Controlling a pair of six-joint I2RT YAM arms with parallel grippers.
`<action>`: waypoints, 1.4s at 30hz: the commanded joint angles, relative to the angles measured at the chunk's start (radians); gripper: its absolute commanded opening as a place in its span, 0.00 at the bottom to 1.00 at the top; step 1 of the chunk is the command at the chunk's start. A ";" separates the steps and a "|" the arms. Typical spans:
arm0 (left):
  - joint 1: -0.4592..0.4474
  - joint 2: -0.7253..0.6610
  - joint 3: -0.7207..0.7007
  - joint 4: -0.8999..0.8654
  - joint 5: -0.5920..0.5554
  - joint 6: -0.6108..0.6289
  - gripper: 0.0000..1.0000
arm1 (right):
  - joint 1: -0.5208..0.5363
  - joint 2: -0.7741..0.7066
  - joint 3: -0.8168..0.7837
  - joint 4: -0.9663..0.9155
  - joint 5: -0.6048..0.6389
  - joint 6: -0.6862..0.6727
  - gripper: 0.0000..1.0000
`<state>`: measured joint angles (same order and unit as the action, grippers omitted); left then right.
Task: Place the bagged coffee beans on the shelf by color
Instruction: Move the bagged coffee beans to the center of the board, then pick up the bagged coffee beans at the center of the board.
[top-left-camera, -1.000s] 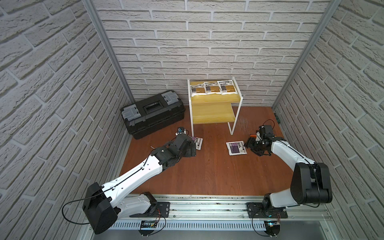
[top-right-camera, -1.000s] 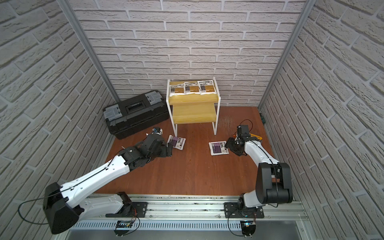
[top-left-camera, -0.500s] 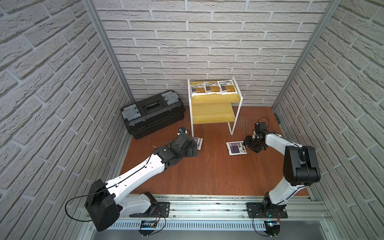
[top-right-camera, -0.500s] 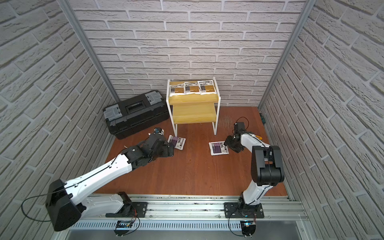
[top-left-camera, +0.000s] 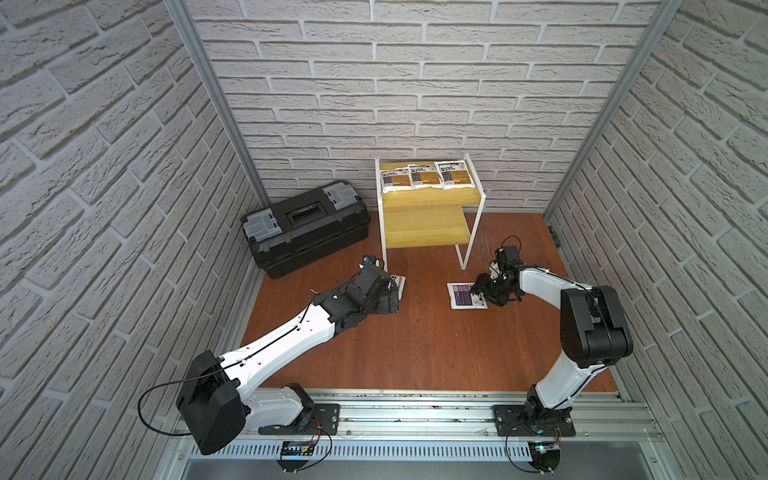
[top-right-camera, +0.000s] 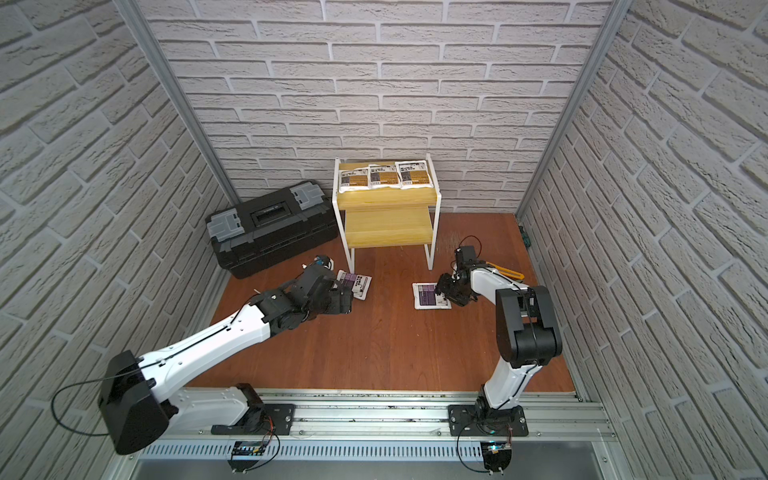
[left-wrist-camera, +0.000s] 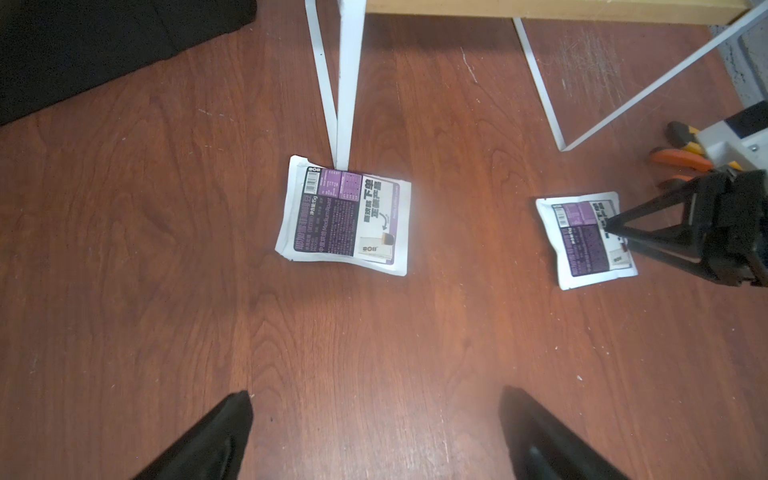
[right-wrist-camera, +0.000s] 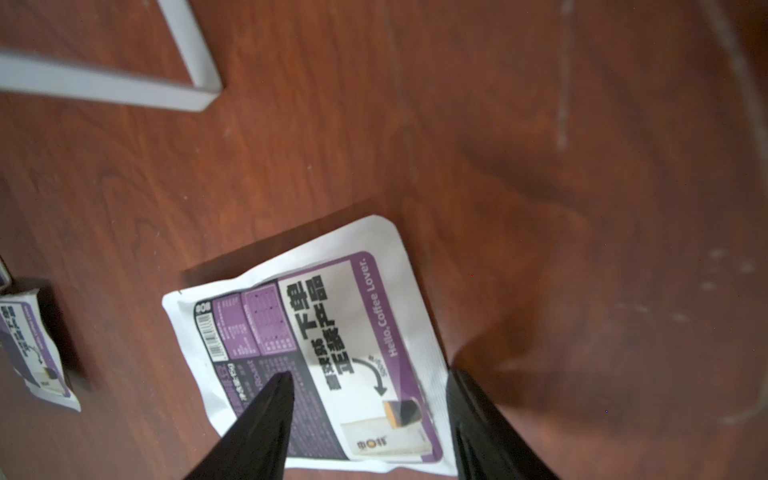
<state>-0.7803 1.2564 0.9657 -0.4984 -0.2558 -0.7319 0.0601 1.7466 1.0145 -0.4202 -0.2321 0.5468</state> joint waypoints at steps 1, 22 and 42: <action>-0.004 0.020 0.034 0.033 0.024 0.019 0.99 | 0.063 -0.013 -0.046 0.016 0.011 0.025 0.63; -0.004 0.236 0.146 0.061 0.056 0.061 0.98 | 0.221 -0.253 -0.179 -0.009 0.087 0.150 0.64; -0.126 0.727 0.593 -0.155 -0.052 0.105 0.99 | 0.031 -0.333 -0.382 0.249 -0.195 0.301 0.67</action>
<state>-0.9012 1.9469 1.4876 -0.5705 -0.2604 -0.6613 0.1017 1.4193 0.6403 -0.2619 -0.3801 0.8085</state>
